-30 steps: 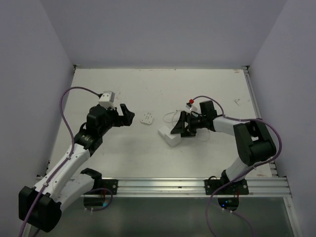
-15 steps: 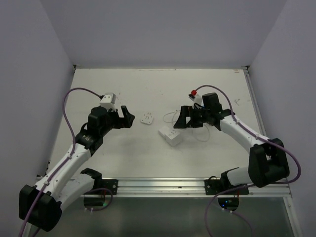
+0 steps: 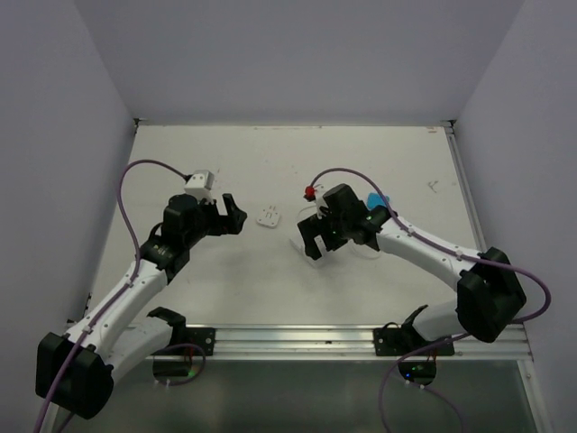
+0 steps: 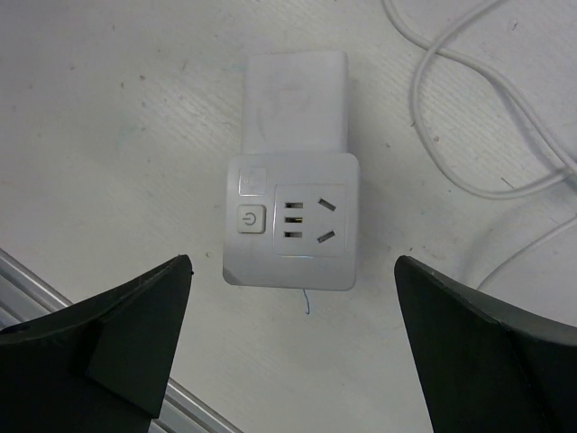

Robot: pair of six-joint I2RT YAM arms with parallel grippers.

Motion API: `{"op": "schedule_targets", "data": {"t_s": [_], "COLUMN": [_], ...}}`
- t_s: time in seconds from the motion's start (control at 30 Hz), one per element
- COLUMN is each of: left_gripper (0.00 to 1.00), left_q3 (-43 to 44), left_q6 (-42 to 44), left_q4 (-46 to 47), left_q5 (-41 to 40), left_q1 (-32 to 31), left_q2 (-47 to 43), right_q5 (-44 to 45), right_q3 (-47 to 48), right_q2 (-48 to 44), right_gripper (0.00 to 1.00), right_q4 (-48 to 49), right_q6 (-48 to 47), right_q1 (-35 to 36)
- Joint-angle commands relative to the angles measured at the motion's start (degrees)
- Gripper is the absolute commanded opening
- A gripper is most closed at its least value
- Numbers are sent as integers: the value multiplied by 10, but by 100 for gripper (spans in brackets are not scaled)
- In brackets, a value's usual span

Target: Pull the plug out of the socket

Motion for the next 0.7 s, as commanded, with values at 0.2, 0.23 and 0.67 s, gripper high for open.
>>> {"op": "schedule_targets", "data": {"t_s": [0.2,0.23,0.67], "left_gripper": [97,97,96], "left_q3": [-4,-4,-3], "left_q6": [15,14,-16], "left_q4": [3,3,4], "left_q5": [4,5,20], "left_q1": [3,3,3], "left_q2": [5,4,20], "right_q5": [115,124,130], "right_q3": [46,47,31], "right_q2": [56,64,99], "right_gripper": [99,99,66], "right_q4": [-22,-22,11], "right_q6": [-24,-24,-26], "right_q1": [63,65,76]}}
